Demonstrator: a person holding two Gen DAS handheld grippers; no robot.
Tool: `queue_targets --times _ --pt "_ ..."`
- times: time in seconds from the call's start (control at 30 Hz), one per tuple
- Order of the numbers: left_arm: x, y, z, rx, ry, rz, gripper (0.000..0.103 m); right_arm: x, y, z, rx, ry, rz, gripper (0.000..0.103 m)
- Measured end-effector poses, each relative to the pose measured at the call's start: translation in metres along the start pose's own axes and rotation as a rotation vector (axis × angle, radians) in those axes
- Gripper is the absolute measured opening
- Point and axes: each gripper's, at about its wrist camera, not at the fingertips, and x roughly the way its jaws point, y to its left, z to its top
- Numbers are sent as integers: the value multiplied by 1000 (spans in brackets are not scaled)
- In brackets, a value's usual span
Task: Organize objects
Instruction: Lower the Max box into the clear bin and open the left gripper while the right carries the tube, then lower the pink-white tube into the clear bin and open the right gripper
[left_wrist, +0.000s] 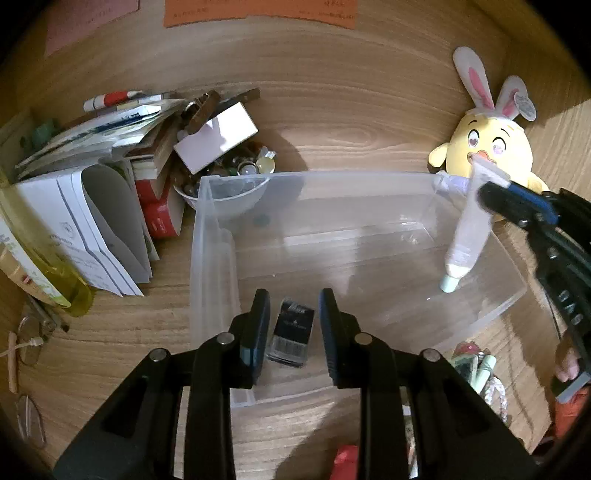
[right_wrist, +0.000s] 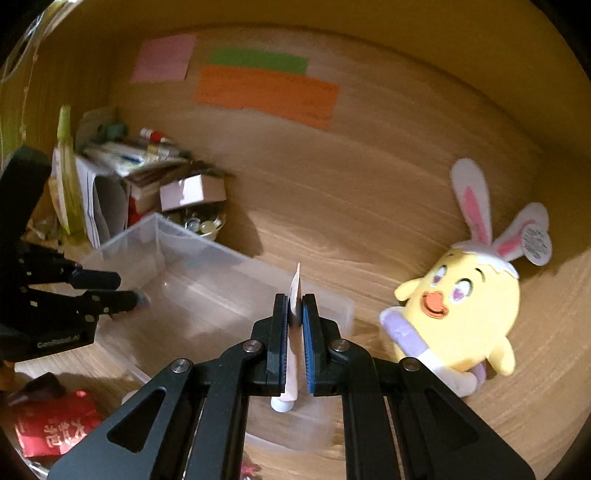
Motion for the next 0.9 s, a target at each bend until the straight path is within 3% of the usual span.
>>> queue_targets --times 0.23,0.43,0.53,0.6,0.67,0.83,0.9 --pt "-24 7 -5 -25 -50 -20 50 16 25 6 -5 34 109 13" --pt "-49 8 -14 -2 -108 9 71 37 32 2 68 131 269 17" --pt "-59 7 -19 15 -128 26 73 41 32 -2 95 159 321 20" --pt "-65 8 -21 16 -134 25 73 44 30 -3 118 183 349 30" --pt "-69 8 -24 14 -137 22 74 46 28 -3 133 196 356 37" --pt "-83 12 -32 13 -152 32 82 38 23 -4 142 203 361 42" --pt "-89 13 -35 14 -158 35 83 29 18 -3 144 186 348 49"
